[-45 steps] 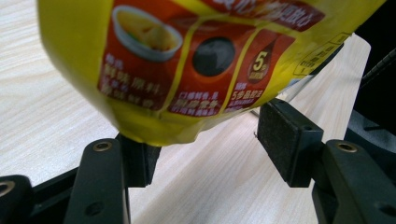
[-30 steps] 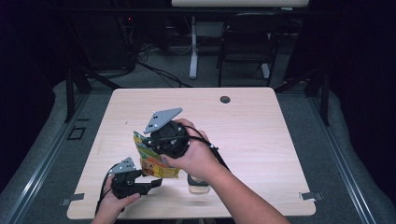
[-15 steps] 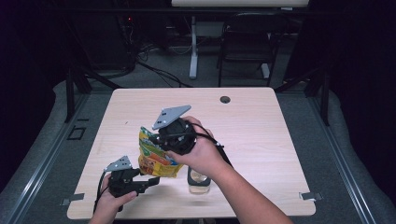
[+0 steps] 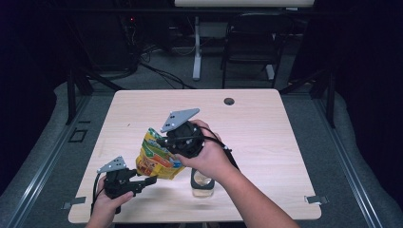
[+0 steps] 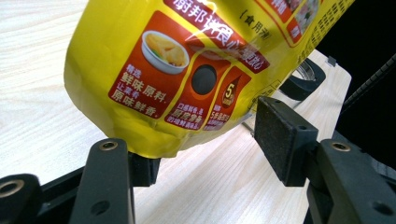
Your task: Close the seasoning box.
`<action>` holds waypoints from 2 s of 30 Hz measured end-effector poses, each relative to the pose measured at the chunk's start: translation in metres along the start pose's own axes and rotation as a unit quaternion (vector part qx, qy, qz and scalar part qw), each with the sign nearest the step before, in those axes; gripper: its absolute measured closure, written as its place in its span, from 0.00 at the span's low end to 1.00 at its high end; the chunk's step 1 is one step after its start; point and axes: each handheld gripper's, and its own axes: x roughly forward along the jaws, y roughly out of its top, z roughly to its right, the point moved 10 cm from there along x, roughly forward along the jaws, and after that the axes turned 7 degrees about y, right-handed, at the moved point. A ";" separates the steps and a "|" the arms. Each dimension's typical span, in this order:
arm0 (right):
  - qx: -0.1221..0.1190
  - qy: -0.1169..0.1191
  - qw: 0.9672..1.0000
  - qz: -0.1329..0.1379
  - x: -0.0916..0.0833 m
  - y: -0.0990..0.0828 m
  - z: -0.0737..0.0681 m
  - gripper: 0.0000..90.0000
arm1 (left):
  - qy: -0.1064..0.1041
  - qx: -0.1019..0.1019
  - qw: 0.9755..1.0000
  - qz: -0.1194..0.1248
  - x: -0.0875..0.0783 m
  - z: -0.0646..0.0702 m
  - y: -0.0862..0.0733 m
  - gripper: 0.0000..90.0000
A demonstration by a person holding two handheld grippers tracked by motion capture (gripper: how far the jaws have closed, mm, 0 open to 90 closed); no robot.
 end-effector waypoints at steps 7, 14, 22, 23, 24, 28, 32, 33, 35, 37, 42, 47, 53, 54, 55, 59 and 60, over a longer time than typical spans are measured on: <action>0.008 0.000 1.000 0.000 -0.002 -0.012 0.002 1.00 | 0.006 -0.002 1.000 0.004 -0.002 -0.003 0.000 0.54; 0.020 -0.002 1.000 -0.003 -0.002 -0.027 0.006 1.00 | 0.014 0.000 1.000 0.000 -0.003 -0.006 -0.001 0.55; 0.036 -0.001 0.999 -0.001 -0.001 -0.041 0.009 1.00 | 0.016 0.000 1.000 0.005 -0.008 -0.009 0.001 0.55; 0.035 -0.001 0.999 -0.002 0.000 -0.043 0.009 1.00 | 0.016 0.001 1.000 0.004 -0.008 -0.010 0.001 0.55; 0.038 0.000 0.999 -0.002 0.001 -0.046 0.010 1.00 | 0.019 0.003 1.000 0.003 -0.009 -0.010 0.000 0.55; 0.043 -0.001 0.999 -0.003 0.002 -0.052 0.011 1.00 | 0.022 0.005 1.000 0.001 -0.009 -0.011 0.000 0.55; 0.047 -0.001 0.999 -0.008 0.003 -0.060 0.013 1.00 | 0.021 0.007 1.000 0.002 -0.011 -0.011 0.001 0.55; 0.047 -0.002 0.999 -0.006 0.003 -0.061 0.014 1.00 | 0.022 0.006 1.000 0.004 -0.012 -0.012 0.001 0.55; 0.046 -0.001 0.999 -0.009 0.004 -0.064 0.014 1.00 | 0.020 0.005 1.000 0.003 -0.013 -0.012 0.001 0.55; 0.050 -0.002 0.999 -0.011 0.005 -0.069 0.014 1.00 | 0.020 0.006 1.000 0.004 -0.014 -0.012 0.002 0.55; 0.056 -0.003 0.998 -0.015 0.007 -0.076 0.016 0.99 | 0.020 0.004 1.000 0.013 -0.014 -0.011 0.004 0.55; 0.059 -0.005 0.998 -0.020 0.007 -0.083 0.016 0.99 | 0.024 0.007 1.000 0.010 -0.015 -0.011 0.004 0.55; 0.060 -0.007 0.998 -0.023 0.008 -0.087 0.017 0.99 | 0.026 0.010 1.000 0.011 -0.015 -0.011 0.005 0.55; 0.062 -0.007 0.998 -0.018 0.009 -0.087 0.017 0.98 | 0.025 0.009 1.000 0.011 -0.015 -0.010 0.005 0.55; 0.061 -0.007 0.998 -0.020 0.009 -0.088 0.017 0.98 | 0.024 0.009 1.000 0.013 -0.016 -0.010 0.006 0.55; 0.063 -0.008 0.998 -0.023 0.010 -0.093 0.017 0.97 | 0.024 0.011 1.000 0.012 -0.018 -0.010 0.006 0.55; 0.062 -0.007 0.998 -0.023 0.011 -0.094 0.017 0.97 | 0.024 0.011 1.000 0.013 -0.018 -0.010 0.007 0.55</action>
